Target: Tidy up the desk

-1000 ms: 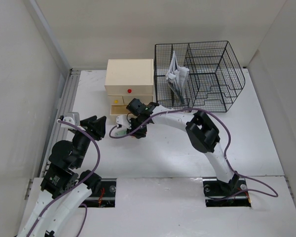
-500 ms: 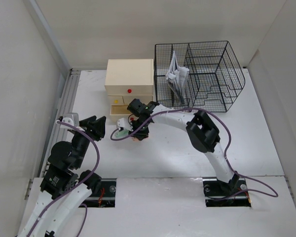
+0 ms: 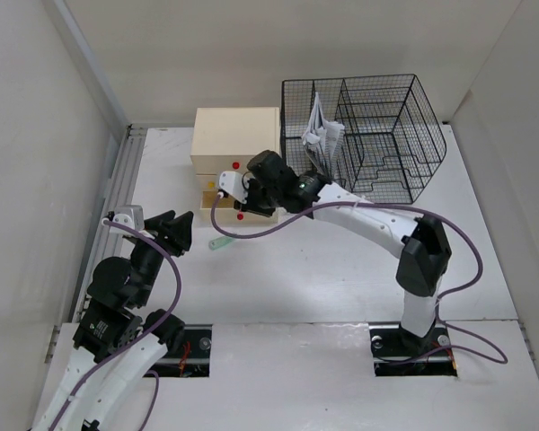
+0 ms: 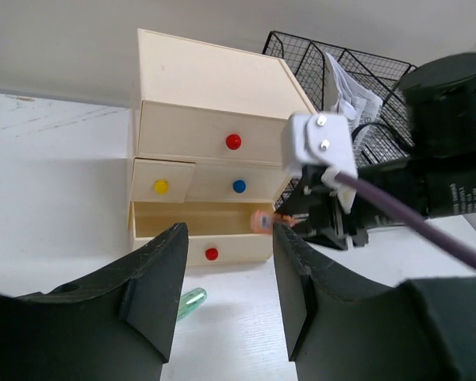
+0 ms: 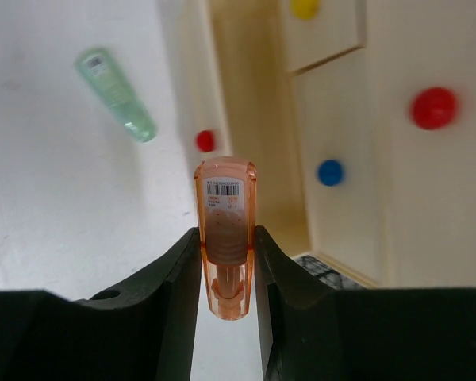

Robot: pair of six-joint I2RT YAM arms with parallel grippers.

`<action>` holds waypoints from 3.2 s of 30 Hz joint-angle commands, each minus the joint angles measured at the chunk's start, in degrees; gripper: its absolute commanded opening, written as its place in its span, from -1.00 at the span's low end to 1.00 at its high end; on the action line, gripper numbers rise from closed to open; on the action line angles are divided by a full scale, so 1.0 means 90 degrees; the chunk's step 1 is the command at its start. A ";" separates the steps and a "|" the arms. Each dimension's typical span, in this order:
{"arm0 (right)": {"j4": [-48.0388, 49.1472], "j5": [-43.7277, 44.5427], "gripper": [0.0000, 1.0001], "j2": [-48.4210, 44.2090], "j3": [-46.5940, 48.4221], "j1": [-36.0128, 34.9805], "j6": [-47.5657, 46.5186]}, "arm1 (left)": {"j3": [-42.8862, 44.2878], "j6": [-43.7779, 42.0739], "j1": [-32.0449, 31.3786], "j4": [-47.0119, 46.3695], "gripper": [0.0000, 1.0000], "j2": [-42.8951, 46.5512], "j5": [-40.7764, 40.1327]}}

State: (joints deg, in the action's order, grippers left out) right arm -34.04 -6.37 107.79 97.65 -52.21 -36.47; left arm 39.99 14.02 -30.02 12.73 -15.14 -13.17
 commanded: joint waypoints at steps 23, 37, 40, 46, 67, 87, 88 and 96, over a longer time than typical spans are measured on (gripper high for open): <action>0.1459 0.2340 0.06 0.0710 -0.0010 0.0107 0.0409 | -0.0009 -0.0005 -0.0034 -0.0253 -0.10 0.0012 -0.0021; -0.0931 -0.3188 0.03 0.1713 0.1619 0.0107 -0.0830 | -0.0009 -0.0005 -0.0034 -0.0253 -0.10 0.0197 -0.0080; -0.0993 -0.3189 0.03 0.2300 0.2225 0.0040 -0.0831 | -0.0009 -0.0005 -0.0034 -0.0253 -0.10 0.0255 -0.0138; -0.0993 -0.2828 0.08 0.3051 0.2929 -0.0088 -0.0831 | -0.0009 -0.0005 -0.0034 -0.0253 -0.10 0.0256 -0.0138; -0.0553 -0.1753 0.15 0.3746 0.3037 -0.0274 -0.0489 | -0.0009 -0.0005 -0.0034 -0.0253 -0.08 0.0256 -0.0080; -0.2018 -0.2036 -0.43 0.3795 0.2529 -0.0586 -0.1202 | -0.0009 -0.0005 -0.0034 -0.0253 -0.08 0.0315 -0.0080; -0.2018 -0.2036 -0.64 0.3795 0.2529 -0.0586 -0.1202 | -0.0009 -0.0005 -0.0034 -0.0253 -0.08 0.0315 -0.0080; -0.1297 -0.1129 -1.00 0.3084 0.1993 -0.0586 -0.0392 | -0.0009 -0.0005 -0.0034 -0.0253 -0.08 0.0373 -0.0080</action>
State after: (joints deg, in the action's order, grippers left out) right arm -44.75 -22.46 138.47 118.96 -56.80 -43.31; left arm 39.97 14.02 -30.02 12.86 -12.58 -13.98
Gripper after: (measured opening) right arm 0.327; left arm 0.458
